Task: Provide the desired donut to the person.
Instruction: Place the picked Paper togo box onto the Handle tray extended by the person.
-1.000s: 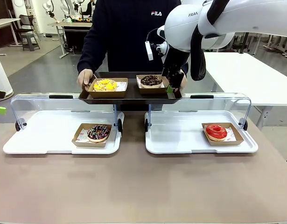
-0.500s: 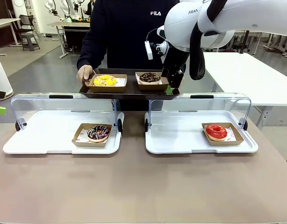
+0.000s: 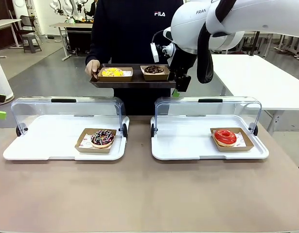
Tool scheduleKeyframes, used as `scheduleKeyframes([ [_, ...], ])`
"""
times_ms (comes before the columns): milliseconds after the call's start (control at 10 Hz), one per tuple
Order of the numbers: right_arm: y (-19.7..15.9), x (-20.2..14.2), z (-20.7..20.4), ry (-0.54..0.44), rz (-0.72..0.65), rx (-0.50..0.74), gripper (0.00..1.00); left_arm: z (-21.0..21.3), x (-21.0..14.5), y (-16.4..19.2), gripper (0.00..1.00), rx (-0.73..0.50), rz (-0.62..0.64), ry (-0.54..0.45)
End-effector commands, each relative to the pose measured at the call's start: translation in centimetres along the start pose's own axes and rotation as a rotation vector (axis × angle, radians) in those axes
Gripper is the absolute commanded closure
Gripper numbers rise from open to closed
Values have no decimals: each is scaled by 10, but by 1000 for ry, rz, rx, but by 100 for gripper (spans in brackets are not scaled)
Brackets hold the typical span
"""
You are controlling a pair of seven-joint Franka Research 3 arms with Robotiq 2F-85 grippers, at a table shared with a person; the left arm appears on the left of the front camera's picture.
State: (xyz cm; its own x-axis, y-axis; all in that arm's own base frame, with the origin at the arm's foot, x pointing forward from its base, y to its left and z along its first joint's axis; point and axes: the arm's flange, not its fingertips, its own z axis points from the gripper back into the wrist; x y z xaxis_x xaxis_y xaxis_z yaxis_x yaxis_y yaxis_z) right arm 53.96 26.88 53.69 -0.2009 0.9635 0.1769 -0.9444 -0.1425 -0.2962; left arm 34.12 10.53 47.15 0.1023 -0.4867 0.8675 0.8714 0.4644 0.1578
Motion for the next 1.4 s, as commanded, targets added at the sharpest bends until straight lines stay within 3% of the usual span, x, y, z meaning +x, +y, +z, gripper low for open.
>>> scheduleKeyframes([
  [0,-1,-1,0,3,3,-10,0,-1,-3,0,0,7,-17,-28],
  [900,0,0,0,0,0,0,0,-1,-3,0,0,7,-17,-28],
  [1000,30,-35,26,-185,-70,-59,0,-1,-3,0,0,7,-17,-28],
  [1300,119,-132,92,-411,-196,-201,0,-1,-3,0,0,7,-17,-28],
])
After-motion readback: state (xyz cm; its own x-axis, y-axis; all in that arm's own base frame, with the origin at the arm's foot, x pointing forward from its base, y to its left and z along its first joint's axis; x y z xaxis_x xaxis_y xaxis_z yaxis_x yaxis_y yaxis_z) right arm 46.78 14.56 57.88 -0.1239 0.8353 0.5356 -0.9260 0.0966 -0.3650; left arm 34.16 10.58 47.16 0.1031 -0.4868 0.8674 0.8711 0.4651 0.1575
